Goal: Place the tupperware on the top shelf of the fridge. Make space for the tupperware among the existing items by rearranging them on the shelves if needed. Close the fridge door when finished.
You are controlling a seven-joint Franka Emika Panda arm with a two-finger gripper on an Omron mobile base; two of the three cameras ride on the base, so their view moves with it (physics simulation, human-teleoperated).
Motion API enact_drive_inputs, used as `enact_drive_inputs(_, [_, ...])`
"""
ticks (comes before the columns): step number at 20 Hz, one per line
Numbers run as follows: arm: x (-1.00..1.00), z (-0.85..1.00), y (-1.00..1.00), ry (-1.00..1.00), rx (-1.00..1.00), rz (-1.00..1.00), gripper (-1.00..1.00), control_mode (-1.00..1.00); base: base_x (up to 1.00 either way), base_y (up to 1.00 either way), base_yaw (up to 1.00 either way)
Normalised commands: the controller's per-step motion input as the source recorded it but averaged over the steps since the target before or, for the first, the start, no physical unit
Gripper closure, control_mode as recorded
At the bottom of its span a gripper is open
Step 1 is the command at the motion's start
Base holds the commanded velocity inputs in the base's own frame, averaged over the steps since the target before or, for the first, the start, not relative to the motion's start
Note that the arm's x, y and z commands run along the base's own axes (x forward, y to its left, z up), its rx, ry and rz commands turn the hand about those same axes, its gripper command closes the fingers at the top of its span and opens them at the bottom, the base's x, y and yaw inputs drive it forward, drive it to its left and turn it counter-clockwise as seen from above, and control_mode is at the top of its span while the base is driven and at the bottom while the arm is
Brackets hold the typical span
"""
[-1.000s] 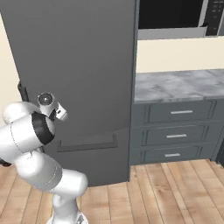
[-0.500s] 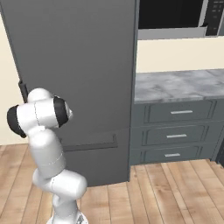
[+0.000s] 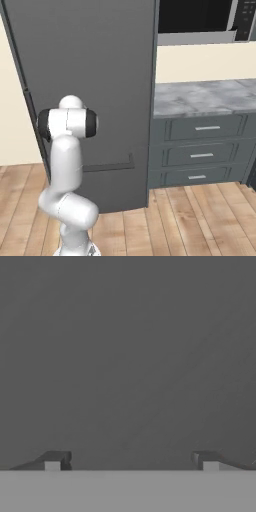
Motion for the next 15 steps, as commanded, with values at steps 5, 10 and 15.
enact_drive_inputs(5, [0.98,0.00,0.78,0.00,-0.07,-0.14,-1.00,-1.00,0.00,0.00,0.00])
enact_drive_inputs(10, [1.00,-0.05,0.93,0.00,-0.13,-0.19,-1.00,-1.00,0.00,0.00,0.00])
enact_drive_inputs(15, [0.83,-0.18,0.78,0.00,-0.16,-0.28,-1.00,-1.00,0.00,0.00,0.00])
